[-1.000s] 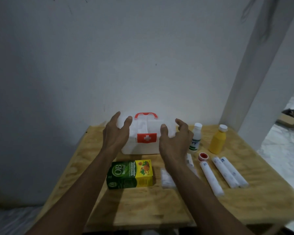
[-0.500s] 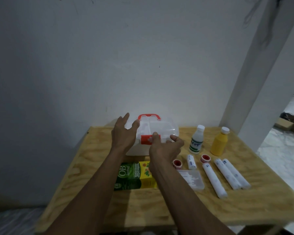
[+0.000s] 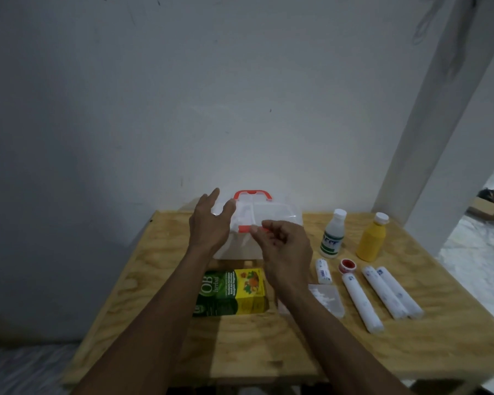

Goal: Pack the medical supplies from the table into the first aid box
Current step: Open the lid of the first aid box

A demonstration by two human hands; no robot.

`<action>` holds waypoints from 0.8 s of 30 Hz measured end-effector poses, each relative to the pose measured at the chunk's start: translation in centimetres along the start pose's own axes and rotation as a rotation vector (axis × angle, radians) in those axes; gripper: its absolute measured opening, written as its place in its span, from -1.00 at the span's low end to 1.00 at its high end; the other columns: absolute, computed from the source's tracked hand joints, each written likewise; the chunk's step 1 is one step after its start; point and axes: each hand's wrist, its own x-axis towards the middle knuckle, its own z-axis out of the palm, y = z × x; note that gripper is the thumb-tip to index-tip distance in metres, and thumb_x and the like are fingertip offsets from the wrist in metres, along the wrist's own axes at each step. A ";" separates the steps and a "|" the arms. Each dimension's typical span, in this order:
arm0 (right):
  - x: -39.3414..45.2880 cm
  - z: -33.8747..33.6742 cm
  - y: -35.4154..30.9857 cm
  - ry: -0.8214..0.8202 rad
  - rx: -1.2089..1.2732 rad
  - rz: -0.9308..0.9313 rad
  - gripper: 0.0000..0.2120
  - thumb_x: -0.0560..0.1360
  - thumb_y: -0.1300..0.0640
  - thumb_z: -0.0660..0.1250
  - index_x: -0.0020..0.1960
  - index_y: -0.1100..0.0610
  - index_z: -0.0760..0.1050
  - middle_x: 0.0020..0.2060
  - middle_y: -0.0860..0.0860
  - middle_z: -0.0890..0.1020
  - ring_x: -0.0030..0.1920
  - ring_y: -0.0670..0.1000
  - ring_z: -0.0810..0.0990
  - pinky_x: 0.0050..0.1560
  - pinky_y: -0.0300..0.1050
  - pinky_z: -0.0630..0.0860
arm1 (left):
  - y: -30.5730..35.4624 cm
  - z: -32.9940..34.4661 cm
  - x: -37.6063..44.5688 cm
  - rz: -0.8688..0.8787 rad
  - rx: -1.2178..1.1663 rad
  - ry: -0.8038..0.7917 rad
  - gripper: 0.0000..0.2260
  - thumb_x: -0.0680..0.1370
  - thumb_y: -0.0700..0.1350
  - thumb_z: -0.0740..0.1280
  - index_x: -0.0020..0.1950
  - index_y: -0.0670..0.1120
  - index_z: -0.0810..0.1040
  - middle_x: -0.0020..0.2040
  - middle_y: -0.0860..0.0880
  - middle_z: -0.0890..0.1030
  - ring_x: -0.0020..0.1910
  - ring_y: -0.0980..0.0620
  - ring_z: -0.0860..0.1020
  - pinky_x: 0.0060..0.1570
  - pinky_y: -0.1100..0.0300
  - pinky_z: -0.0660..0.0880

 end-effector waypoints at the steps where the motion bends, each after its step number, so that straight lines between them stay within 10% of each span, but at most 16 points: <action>1: 0.4 -0.6 0.0 -0.054 -0.047 -0.084 -0.71 0.37 0.09 0.54 0.07 0.12 0.64 -0.05 0.00 0.59 -0.17 -0.19 0.57 -0.18 -0.50 0.47 | 0.0 0.0 0.0 0.002 0.007 -0.002 -0.52 0.58 0.14 0.27 0.49 0.10 0.33 0.55 -0.03 0.27 0.50 -0.09 0.26 0.40 -0.03 0.27; 11: 5.2 -2.5 0.3 -0.249 -0.604 -0.645 -0.83 0.45 -0.02 0.44 -0.07 0.06 0.68 -0.13 -0.03 0.71 -0.05 0.07 0.54 -0.13 -0.03 0.45 | 0.2 -0.6 -0.1 0.026 0.033 -0.048 -0.46 0.57 0.23 0.20 0.52 0.10 0.26 0.55 -0.01 0.26 0.50 -0.08 0.26 0.41 -0.06 0.25; 20: 7.8 -2.5 -3.6 -0.216 -0.554 -0.625 -0.75 0.54 -0.03 0.34 0.11 0.09 0.61 -0.05 0.07 0.68 -0.06 0.07 0.57 -0.14 -0.17 0.30 | 0.5 -1.9 -0.8 -0.078 -0.119 -0.068 -0.17 0.43 0.42 0.20 0.58 0.07 0.03 0.56 -0.08 0.22 0.47 -0.12 0.30 0.39 -0.08 0.30; 24: 11.5 -1.3 -5.2 -0.208 -0.506 -0.579 -0.77 0.55 -0.02 0.32 0.14 0.05 0.58 -0.05 0.03 0.69 -0.08 0.04 0.61 -0.08 -0.04 0.54 | 0.2 -1.8 -0.5 -0.058 0.012 -0.114 -0.07 0.36 0.40 0.34 0.57 -0.01 0.11 0.53 -0.01 0.28 0.46 -0.06 0.31 0.41 -0.04 0.30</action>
